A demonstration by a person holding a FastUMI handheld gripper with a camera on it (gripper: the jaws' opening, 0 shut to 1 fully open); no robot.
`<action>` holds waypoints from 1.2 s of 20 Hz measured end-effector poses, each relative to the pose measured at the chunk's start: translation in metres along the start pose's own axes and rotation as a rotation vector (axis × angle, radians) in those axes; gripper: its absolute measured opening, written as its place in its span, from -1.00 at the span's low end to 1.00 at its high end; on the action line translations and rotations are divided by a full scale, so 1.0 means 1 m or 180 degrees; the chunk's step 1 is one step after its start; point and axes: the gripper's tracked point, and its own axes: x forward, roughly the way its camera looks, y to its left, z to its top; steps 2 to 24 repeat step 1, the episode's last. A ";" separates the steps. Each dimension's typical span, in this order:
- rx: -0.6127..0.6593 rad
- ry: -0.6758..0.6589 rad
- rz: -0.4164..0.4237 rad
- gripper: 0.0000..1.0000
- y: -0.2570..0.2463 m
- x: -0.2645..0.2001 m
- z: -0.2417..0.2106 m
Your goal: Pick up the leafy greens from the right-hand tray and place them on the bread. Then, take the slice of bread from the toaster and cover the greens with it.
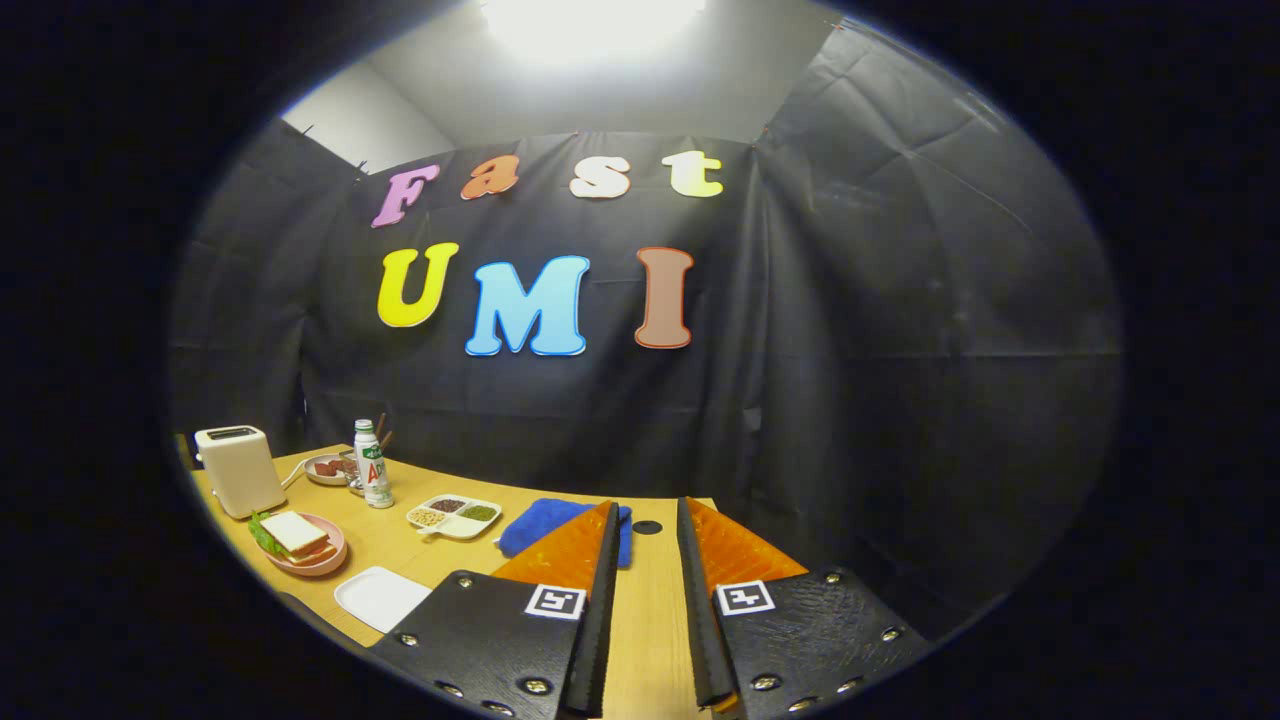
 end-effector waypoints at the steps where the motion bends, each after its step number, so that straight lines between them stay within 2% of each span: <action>1: 0.0073 -0.0024 0.0003 -0.33 -0.012 0.000 -0.005; 24: 0.0073 -0.0024 0.0003 -0.33 -0.012 0.000 -0.005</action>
